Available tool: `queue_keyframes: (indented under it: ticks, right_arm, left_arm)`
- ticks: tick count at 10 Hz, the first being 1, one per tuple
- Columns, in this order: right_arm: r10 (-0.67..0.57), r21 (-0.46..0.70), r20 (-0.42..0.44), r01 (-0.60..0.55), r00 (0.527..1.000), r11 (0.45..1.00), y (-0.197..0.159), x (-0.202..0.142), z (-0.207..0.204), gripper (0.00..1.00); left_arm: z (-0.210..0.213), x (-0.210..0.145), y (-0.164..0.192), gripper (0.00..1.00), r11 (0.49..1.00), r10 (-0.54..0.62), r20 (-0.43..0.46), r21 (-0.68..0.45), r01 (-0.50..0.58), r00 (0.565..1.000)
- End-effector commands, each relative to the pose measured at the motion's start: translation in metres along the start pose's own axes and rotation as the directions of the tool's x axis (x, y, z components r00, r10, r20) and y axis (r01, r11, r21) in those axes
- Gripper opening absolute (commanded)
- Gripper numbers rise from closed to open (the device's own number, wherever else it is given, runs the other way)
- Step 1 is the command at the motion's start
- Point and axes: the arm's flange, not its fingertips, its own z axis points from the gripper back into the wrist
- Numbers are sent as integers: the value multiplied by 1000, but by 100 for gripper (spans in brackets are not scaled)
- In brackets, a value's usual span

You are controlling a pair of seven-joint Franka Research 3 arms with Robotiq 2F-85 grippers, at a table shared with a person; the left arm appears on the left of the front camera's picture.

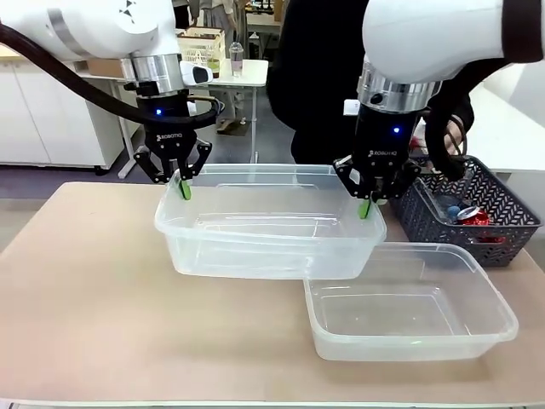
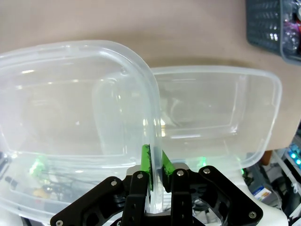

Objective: Sort the waste into each basket.
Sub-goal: Offer the picked Organizing box to the human.

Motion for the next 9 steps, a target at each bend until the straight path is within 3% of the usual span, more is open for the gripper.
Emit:
queue_keyframes:
  ticks: [1,9]
  right_arm:
    - [9,2,-11,-9,1000,1000,3,0,0,6]
    - [9,2,-11,-9,1000,1000,3,0,0,6]
  left_arm:
    - [5,-4,2,5,1000,13,11,-19,-12,1000]
    - [5,-4,2,5,1000,13,11,-19,-12,1000]
